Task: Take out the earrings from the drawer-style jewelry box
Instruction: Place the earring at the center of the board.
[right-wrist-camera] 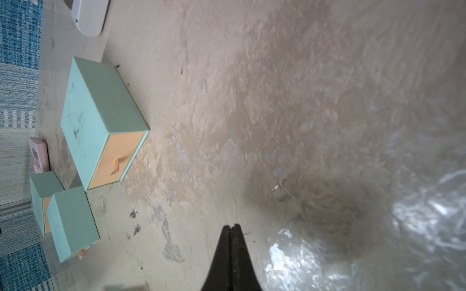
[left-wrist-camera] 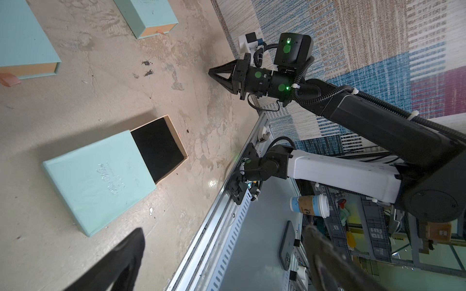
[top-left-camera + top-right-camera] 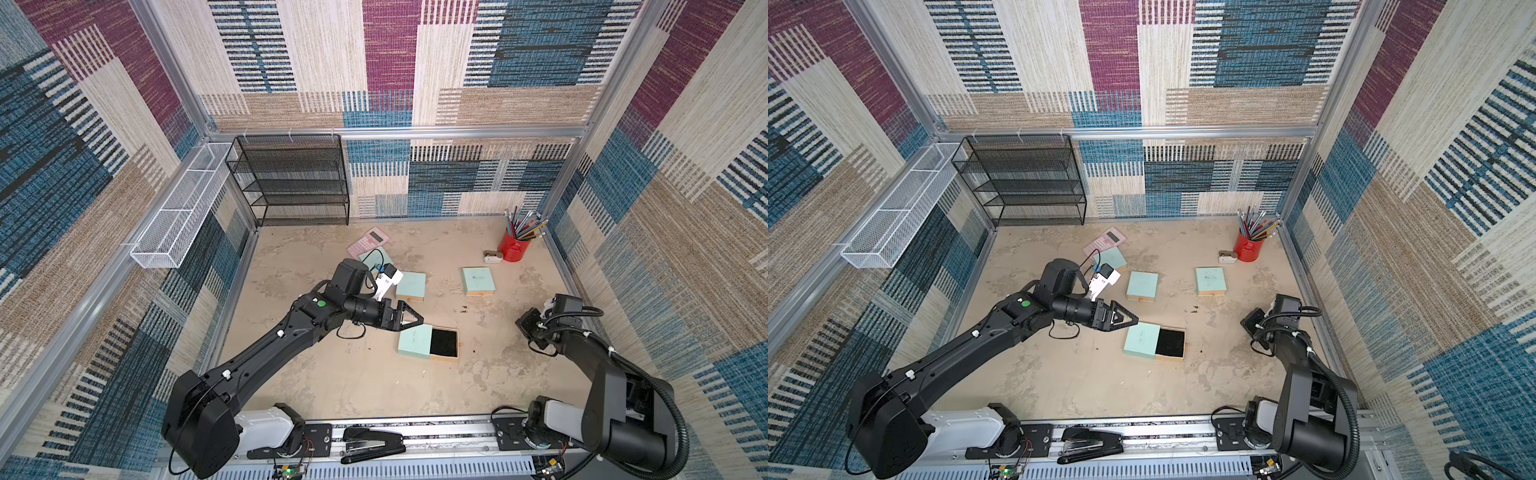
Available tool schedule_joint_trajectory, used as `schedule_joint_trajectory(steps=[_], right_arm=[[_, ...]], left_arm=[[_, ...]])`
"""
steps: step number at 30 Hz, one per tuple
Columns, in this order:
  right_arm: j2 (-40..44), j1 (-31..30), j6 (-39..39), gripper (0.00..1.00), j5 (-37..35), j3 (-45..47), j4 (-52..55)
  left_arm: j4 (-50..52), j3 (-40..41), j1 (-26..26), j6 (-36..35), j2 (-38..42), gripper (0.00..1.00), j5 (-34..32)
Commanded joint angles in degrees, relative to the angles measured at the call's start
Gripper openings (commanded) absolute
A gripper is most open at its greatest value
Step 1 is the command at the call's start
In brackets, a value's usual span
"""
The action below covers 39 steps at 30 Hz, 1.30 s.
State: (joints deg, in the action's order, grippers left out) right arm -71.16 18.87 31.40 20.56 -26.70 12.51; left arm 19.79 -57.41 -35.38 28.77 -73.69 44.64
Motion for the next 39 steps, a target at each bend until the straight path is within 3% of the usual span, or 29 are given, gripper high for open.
schedule_joint_trajectory(steps=[1, 30, 39], right_arm=[[-0.69, 0.02, -0.44, 0.00, 0.20, 0.11, -2.57], [-3.42, 0.20, -0.63, 0.00, -2.20, 0.02, -4.00], [-1.62, 0.20, -0.37, 0.14, -0.07, 0.34, -4.43]], left_arm=[[-1.61, 0.15, 0.13, 0.40, -0.06, 0.98, 1.28], [-3.97, 1.29, 0.48, 1.87, -0.75, 0.98, 1.90], [-4.51, 1.57, 0.57, 2.32, -0.84, 0.98, 2.13]])
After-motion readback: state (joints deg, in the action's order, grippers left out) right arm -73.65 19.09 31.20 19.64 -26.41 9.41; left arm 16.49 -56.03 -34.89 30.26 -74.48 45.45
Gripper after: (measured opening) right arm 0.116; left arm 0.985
